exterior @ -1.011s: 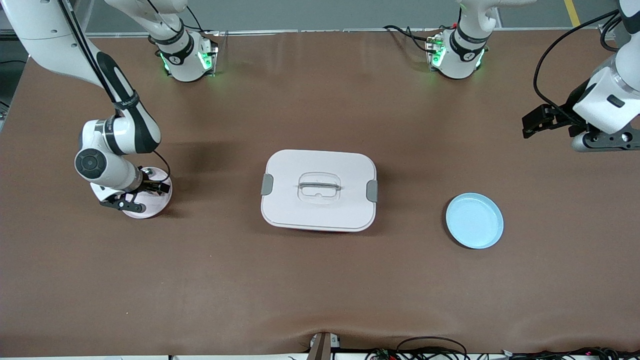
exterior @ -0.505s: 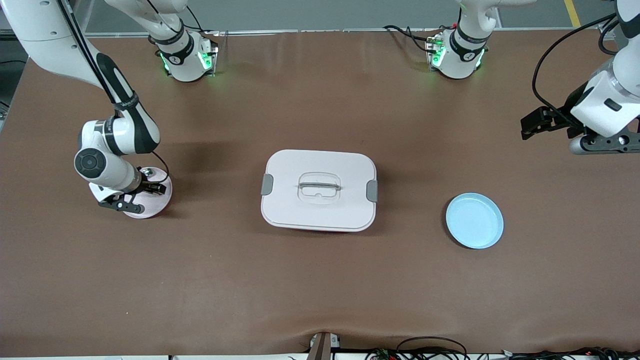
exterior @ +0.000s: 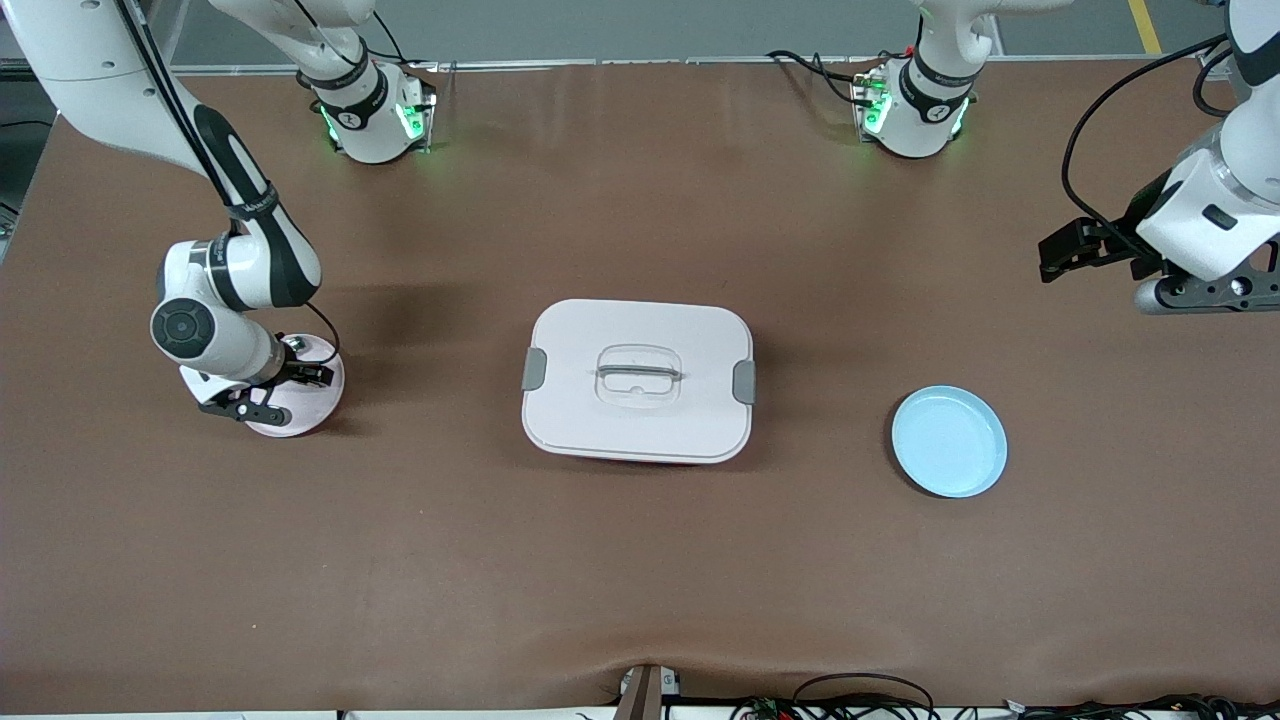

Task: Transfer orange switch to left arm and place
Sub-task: 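Close the right gripper on the orange switch and lift it, then carry the orange switch with the right gripper above the white box, then reach the left gripper toward the orange switch held by the right gripper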

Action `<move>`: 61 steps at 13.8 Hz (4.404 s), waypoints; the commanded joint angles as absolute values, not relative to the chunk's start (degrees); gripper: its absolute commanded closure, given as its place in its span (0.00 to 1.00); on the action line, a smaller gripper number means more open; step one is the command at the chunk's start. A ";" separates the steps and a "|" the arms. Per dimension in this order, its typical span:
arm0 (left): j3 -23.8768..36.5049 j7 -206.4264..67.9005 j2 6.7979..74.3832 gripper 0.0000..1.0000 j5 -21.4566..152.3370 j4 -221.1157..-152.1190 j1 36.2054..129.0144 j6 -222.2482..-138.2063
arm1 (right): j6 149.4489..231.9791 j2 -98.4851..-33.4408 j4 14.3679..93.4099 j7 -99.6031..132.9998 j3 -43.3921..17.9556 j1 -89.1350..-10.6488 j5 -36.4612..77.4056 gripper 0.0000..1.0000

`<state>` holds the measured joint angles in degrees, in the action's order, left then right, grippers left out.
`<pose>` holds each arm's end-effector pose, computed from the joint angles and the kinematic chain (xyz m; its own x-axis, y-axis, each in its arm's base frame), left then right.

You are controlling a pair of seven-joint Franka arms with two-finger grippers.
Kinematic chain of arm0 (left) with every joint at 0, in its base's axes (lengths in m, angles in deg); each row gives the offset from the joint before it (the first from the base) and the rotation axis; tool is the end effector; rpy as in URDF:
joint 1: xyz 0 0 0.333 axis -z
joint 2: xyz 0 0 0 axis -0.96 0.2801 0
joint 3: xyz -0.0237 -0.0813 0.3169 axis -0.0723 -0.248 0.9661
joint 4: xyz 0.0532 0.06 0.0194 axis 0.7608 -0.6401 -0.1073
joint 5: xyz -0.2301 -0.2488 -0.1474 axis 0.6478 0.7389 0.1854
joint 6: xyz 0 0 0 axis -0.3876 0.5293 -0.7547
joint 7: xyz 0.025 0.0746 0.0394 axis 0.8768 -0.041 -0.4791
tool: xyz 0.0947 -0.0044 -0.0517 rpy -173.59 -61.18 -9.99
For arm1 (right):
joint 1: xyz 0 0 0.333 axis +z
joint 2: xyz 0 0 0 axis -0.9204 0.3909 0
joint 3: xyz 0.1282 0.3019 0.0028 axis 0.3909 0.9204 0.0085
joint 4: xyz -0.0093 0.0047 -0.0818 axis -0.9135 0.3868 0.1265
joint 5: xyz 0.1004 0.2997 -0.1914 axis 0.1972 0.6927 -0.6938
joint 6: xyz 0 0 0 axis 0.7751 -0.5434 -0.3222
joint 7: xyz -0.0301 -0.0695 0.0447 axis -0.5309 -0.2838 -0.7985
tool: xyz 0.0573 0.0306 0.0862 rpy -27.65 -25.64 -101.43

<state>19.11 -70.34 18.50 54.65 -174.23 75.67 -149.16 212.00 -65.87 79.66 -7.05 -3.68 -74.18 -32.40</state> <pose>0.5385 -0.0642 0.6187 0.9968 0.0051 -0.0801 0.0022 -0.9993 -0.0363 0.5309 -0.0361 0.2151 0.9703 -0.1821 -0.1590 -0.1525 -0.9715 0.1814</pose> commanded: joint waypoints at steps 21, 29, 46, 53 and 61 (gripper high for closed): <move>19.19 -71.07 19.80 0.00 53.63 -173.30 75.76 -149.37 | 155.23 -72.65 36.08 -55.36 -3.23 -47.84 21.30 0.72; 17.78 -70.55 17.97 0.00 62.31 -175.93 75.23 -152.00 | 185.63 -65.54 31.26 -78.22 -3.23 -34.67 32.41 0.72; 5.14 -71.78 6.62 0.00 95.81 -194.39 75.41 -172.64 | 194.27 -60.34 26.94 -86.59 -3.58 -29.46 31.61 0.72; -1.72 -69.76 11.01 0.08 98.36 -195.45 75.49 -185.22 | 194.36 -60.34 26.50 -86.60 -3.58 -29.46 31.70 0.71; -2.78 -66.06 13.47 0.28 98.72 -197.03 76.11 -191.20 | 194.27 -60.34 25.88 -87.21 -3.58 -29.46 31.70 0.71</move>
